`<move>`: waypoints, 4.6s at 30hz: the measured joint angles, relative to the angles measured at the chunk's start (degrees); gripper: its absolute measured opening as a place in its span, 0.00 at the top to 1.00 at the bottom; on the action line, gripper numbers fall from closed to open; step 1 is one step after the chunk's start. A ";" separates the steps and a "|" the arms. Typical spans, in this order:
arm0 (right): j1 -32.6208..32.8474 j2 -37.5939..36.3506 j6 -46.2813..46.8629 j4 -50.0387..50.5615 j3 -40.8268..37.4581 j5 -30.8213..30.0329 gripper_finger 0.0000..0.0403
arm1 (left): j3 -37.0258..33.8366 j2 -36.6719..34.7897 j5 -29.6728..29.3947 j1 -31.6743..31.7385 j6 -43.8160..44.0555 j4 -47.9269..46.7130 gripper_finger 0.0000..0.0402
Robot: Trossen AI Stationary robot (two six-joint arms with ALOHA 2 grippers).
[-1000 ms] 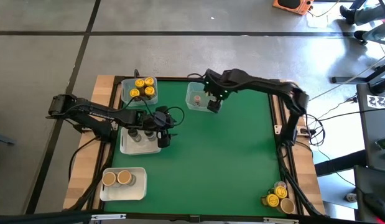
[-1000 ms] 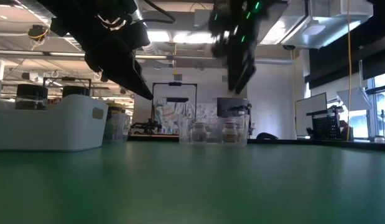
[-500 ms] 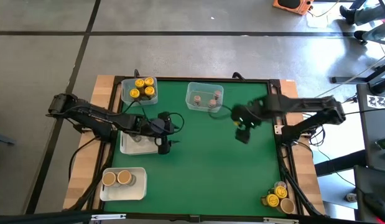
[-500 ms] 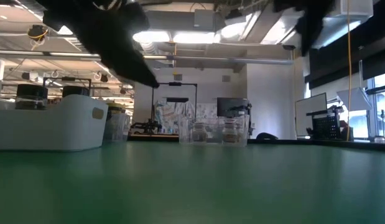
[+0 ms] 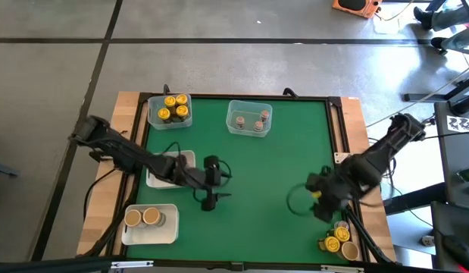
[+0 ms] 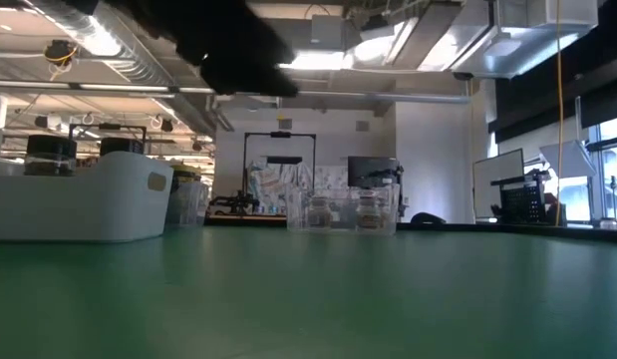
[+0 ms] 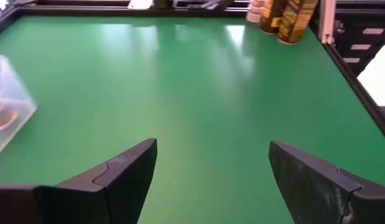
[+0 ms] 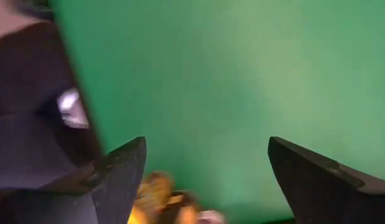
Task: Sort spices by type
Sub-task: Put the yellow seasoning bottle into the left transparent bin
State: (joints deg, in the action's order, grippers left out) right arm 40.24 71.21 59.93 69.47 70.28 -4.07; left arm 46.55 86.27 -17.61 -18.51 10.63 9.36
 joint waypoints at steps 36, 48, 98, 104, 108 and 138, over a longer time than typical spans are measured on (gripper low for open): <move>28.42 14.36 13.90 -15.39 0.03 -7.72 0.17 | 32.84 26.96 -7.41 -13.10 18.16 -13.50 0.23; 28.38 22.53 7.27 -15.21 0.04 -1.75 0.17 | 32.84 26.98 -7.41 -13.06 17.99 -14.94 0.23; -26.29 29.12 -47.41 -11.39 7.63 -7.40 0.48 | 24.98 19.86 -12.91 -11.11 14.56 -44.24 0.23; -31.99 30.91 -54.00 -18.63 7.63 -4.30 0.48 | 20.29 19.92 -13.12 -9.53 14.12 -35.03 0.23; -34.36 33.95 -57.00 -21.94 7.61 -0.65 0.48 | 20.25 20.25 -13.09 -8.81 14.65 -33.83 0.23; -22.55 2.07 -38.02 -24.34 -21.46 -16.31 0.03 | 23.40 15.44 -1.12 5.72 3.67 -24.21 0.23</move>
State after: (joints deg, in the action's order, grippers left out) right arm 17.69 73.28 21.90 45.12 48.82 -20.38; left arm 69.96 101.71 -18.72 -12.79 14.31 -14.85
